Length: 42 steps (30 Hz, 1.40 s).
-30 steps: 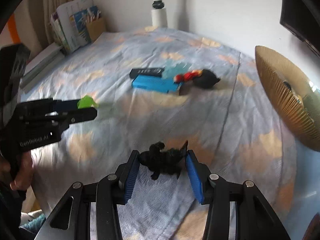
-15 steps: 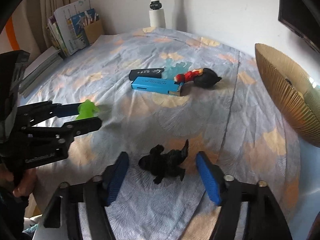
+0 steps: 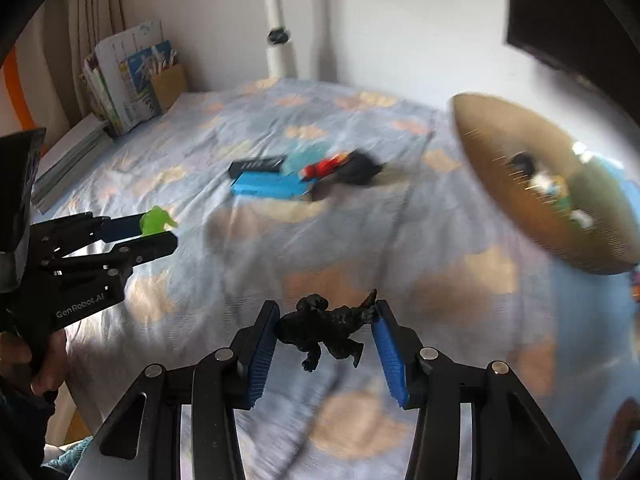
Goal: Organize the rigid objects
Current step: 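Carry the leaf toy and black figurine to the brown bowl and release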
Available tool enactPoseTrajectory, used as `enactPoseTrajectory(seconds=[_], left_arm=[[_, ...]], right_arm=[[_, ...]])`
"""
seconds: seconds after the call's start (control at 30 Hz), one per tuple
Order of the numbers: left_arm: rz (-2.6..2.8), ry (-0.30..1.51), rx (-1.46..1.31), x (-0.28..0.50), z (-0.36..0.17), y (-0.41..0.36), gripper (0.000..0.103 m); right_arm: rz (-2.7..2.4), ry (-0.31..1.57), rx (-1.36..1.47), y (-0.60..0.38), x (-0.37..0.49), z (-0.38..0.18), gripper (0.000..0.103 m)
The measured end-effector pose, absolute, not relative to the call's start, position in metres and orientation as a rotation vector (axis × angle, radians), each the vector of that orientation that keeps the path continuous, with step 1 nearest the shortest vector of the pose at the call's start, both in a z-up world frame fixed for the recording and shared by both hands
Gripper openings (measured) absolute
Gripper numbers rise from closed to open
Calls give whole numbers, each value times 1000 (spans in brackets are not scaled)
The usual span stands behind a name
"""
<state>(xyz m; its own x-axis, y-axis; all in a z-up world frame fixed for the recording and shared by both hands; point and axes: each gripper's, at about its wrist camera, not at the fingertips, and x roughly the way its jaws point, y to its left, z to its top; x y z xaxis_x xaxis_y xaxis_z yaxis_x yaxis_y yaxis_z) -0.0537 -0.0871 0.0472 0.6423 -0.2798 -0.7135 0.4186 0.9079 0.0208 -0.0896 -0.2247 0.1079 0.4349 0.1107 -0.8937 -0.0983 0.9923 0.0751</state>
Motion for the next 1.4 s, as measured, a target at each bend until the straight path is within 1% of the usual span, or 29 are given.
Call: enactPoseTrajectory(seconds=[0.1,0.27,0.4,0.5,0.63,0.87,0.9,0.93,0.97,1.0,1.2,1.4], left_arm=[[-449,701,219,-53,80,-109,35],[-571,583,222,-38,142,-167,35],[-618,538,249,-20,165,-223,35],[-662,573,233,-2,164,-257,35],[-679,609,237,9,147,-286,35],[-693,680,246,22,116,-308,35],[-725,675,220,24,116,-307,46],[-751,674,191,25,118,-302,71],[-742,675,170,27,120,-298,84],[-715,662,141,28,124,-288,92],[-667,631,25,22,149,-213,92],[-545,574,-11,5,165,-130,92]], right_arm=[[82,1070,-5,-252,-88,137,46],[-44,961,-54,-304,-74,193,46],[-148,905,-19,-349,-61,226,46],[-194,907,5,-371,-53,234,46],[-190,934,27,-386,-47,228,46],[-198,1031,42,-399,-38,189,46],[-200,1045,50,-401,-37,184,48],[-208,1070,65,-405,-33,180,53],[-229,1088,77,-410,-31,177,61],[-247,1089,87,-414,-30,177,61],[-244,1022,111,-413,-35,207,62],[-157,993,95,-366,-37,225,63]])
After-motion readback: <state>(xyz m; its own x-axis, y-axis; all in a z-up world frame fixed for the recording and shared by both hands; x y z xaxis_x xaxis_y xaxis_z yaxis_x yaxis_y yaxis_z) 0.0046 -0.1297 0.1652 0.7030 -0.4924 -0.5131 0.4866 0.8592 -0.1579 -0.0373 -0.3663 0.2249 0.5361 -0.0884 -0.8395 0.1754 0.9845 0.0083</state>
